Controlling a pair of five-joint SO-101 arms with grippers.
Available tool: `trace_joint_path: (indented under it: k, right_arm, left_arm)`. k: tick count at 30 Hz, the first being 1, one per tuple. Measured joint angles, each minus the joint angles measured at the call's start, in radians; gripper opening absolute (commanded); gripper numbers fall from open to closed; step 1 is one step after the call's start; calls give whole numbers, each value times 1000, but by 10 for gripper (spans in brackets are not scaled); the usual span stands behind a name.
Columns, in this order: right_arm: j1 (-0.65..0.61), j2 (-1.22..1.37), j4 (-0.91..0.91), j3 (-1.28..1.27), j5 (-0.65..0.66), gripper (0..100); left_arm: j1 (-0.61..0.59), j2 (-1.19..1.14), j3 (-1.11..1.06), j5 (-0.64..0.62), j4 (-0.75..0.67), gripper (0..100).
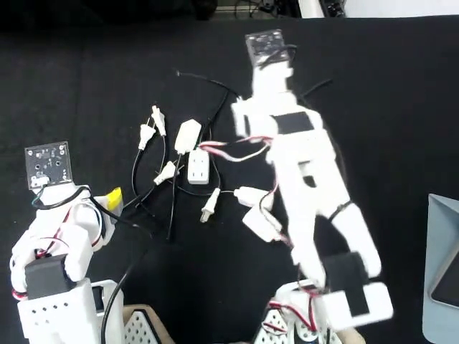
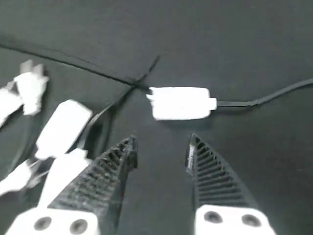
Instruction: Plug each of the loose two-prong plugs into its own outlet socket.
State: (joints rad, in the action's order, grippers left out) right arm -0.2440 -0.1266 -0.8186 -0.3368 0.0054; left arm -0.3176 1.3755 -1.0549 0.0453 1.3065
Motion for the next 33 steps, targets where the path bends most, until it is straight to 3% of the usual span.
trace_joint_path:
  k: [7,13,21,33]
  right_arm:
    - [-180,-26,-95,-118,-84,159]
    - [-296,-26,-181,-152,-275,159]
    - [-344,-6,-239,-157,-440,159]
    - [-345,250,-233,-155,-523,158]
  left_arm:
    - [0,0,0,0,0,275]
    - [0,0,-15,0,0,275]
    - [0,-5,-21,0,0,275]
    - [0,-5,-21,0,0,275]
